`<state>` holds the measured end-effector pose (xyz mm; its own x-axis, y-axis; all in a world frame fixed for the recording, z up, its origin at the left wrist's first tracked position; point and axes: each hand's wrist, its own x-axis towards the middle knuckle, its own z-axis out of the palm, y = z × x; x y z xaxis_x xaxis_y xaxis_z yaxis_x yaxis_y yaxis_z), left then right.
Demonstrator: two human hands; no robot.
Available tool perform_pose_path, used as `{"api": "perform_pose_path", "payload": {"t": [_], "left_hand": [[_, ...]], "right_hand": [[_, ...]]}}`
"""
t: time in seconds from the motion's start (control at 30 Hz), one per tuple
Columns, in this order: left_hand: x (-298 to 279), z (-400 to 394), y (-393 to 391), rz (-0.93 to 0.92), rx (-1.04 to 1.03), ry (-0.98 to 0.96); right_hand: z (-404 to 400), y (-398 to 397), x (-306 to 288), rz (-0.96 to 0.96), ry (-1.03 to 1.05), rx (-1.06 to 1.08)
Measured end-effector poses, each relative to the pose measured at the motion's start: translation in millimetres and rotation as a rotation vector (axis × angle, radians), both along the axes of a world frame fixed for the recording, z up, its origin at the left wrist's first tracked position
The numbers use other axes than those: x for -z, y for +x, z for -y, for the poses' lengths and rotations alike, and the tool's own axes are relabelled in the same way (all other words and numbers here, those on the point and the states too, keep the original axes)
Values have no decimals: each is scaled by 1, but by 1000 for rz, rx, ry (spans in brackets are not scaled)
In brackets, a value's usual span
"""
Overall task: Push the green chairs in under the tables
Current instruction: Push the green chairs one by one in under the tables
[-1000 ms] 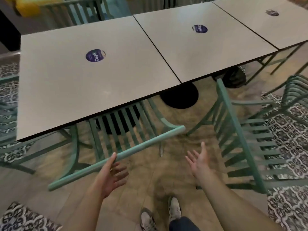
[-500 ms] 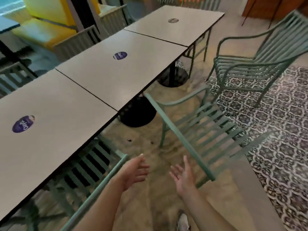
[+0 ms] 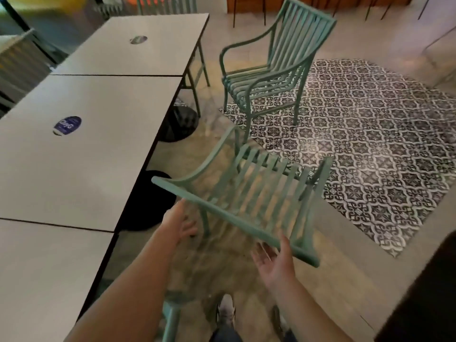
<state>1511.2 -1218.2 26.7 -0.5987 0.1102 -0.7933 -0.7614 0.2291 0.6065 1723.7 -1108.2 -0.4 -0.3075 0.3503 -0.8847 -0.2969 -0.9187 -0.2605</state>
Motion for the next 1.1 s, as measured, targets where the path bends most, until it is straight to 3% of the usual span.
{"api": "perform_pose_path", "payload": {"t": [0.1, 0.47, 0.83, 1.1], "left_hand": [[9, -3, -28, 73, -28, 39], [29, -35, -106, 200, -5, -3], [29, -41, -90, 172, -25, -46], [22, -49, -38, 214, -126, 1]], "right_hand": [[-4, -11, 4, 67, -39, 164], [-29, -39, 34, 270, -45, 392], [-46, -26, 36, 300, -79, 431], [-96, 10, 22, 289, -69, 324]]}}
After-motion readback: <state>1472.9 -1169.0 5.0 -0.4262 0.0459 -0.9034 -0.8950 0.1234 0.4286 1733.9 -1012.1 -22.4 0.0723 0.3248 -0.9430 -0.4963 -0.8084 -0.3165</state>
